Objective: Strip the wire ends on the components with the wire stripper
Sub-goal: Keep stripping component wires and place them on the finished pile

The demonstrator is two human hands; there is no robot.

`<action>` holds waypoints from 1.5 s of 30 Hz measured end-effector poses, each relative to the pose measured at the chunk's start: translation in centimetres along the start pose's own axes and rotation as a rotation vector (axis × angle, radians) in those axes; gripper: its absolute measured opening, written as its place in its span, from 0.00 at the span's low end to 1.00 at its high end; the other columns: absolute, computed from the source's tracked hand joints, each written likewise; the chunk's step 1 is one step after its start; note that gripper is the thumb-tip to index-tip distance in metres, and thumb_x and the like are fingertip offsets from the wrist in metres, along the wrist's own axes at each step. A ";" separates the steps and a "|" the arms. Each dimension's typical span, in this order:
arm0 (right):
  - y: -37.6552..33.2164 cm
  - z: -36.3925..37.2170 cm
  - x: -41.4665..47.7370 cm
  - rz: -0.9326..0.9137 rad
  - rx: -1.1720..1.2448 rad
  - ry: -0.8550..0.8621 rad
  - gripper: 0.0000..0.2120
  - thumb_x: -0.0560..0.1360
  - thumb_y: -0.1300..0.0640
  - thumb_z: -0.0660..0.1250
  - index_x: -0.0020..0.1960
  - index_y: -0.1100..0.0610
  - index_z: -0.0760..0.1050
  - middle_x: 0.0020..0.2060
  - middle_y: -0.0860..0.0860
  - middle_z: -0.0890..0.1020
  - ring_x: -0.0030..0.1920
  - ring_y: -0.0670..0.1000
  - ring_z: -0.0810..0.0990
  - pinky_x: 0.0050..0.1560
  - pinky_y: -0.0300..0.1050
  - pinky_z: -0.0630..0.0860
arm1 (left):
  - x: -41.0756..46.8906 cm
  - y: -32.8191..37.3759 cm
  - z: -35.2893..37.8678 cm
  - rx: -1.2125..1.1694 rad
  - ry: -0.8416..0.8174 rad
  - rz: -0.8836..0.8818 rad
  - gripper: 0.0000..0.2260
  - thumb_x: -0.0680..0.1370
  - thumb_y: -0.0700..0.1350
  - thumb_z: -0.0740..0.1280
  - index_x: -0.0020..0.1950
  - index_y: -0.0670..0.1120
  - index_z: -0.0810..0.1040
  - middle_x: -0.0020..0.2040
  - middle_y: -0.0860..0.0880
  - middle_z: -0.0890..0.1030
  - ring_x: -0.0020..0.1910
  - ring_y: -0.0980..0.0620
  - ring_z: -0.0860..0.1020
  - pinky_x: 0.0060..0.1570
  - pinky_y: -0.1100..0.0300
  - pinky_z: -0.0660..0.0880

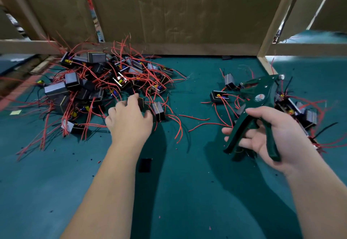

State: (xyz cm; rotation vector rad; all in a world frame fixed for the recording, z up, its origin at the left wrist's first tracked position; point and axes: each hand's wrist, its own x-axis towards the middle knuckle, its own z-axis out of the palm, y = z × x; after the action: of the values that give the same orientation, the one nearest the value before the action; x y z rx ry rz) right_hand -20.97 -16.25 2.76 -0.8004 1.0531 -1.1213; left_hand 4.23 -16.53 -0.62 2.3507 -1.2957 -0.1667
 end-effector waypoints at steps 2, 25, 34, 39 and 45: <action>0.0 0.1 -0.3 -0.033 0.023 -0.010 0.03 0.76 0.63 0.60 0.48 0.60 0.65 0.40 0.56 0.66 0.42 0.70 0.82 0.37 0.62 0.80 | 0.2 -0.2 0.1 -0.001 0.033 -0.004 0.21 0.78 0.53 0.64 0.70 0.54 0.66 0.65 0.44 0.73 0.65 0.39 0.66 0.64 0.45 0.59; 3.0 2.5 -1.7 -0.294 0.091 -0.123 0.06 0.69 0.60 0.60 0.41 0.56 0.75 0.34 0.56 0.79 0.41 0.70 0.81 0.44 0.67 0.79 | -0.6 2.8 -1.8 -1.576 -0.015 0.047 0.09 0.78 0.32 0.62 0.49 0.47 0.74 0.46 0.48 0.80 0.44 0.54 0.80 0.50 0.60 0.75; 2.8 2.4 -1.7 -0.353 0.128 -0.176 0.08 0.69 0.61 0.58 0.46 0.59 0.73 0.35 0.55 0.80 0.42 0.71 0.80 0.44 0.67 0.79 | -1.2 2.6 -3.2 -1.874 -0.283 0.181 0.08 0.80 0.38 0.58 0.47 0.48 0.73 0.42 0.53 0.82 0.48 0.51 0.82 0.45 0.56 0.78; 2.9 2.4 -1.9 -0.315 0.183 -0.262 0.11 0.69 0.61 0.57 0.48 0.60 0.74 0.39 0.53 0.83 0.41 0.67 0.81 0.44 0.64 0.78 | -2.0 3.3 -2.8 -1.777 -0.418 0.185 0.10 0.81 0.35 0.56 0.49 0.49 0.70 0.39 0.51 0.82 0.43 0.51 0.82 0.38 0.59 0.78; 2.7 2.6 -2.3 -0.307 0.200 -0.360 0.16 0.69 0.62 0.56 0.50 0.56 0.79 0.44 0.53 0.84 0.40 0.66 0.81 0.46 0.66 0.78 | -2.3 3.8 -2.2 -1.570 -0.460 0.165 0.15 0.80 0.34 0.55 0.54 0.45 0.79 0.32 0.53 0.75 0.30 0.59 0.72 0.32 0.68 0.71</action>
State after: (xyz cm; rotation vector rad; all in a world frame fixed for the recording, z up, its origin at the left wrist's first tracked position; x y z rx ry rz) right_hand -17.88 -13.30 1.75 -0.9797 0.5195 -1.2596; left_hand 0.70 -15.65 2.77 0.8519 -0.8745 -1.1957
